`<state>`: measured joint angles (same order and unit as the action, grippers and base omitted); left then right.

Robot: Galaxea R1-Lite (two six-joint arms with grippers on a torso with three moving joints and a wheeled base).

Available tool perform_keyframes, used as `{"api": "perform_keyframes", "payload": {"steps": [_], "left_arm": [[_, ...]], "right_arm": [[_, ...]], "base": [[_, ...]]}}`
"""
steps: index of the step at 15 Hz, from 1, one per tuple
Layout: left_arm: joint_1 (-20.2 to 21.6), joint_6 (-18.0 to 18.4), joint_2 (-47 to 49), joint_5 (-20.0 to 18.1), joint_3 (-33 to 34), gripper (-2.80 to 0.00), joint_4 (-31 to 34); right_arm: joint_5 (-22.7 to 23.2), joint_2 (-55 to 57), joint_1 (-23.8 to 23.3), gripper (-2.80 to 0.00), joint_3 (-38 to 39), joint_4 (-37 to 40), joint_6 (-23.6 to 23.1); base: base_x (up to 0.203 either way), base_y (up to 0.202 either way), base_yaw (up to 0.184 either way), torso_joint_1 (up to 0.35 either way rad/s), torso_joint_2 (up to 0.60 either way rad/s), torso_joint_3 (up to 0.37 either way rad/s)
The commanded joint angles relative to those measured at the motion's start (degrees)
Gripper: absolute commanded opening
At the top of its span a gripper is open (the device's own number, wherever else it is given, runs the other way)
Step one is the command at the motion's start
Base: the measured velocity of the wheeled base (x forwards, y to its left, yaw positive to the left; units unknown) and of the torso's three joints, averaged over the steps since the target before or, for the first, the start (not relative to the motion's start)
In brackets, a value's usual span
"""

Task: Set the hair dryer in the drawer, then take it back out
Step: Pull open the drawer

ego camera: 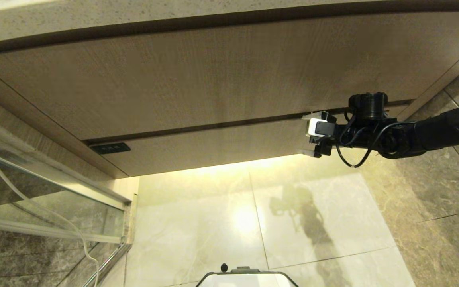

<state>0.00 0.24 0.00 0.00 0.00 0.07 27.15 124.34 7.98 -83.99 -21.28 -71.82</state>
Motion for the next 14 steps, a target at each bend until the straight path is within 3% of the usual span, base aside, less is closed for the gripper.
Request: {"api": "perform_keyframes", "payload": {"steps": [1,14], "left_arm": [[0.0,0.0,0.0,0.0,0.1,-2.80,0.0],[0.0,0.0,0.0,0.0,0.1,-2.80,0.0]], "right_arm": [[0.3,1.1,0.0,0.00,-0.8,-0.5,-0.4],[0.8,5.2,-0.8,0.00,-2.5,-2.7,-1.3]], "base": [[0.000,0.000,0.000,0.000,0.00,0.000],[0.000,0.000,0.000,0.000,0.00,0.000]]}}
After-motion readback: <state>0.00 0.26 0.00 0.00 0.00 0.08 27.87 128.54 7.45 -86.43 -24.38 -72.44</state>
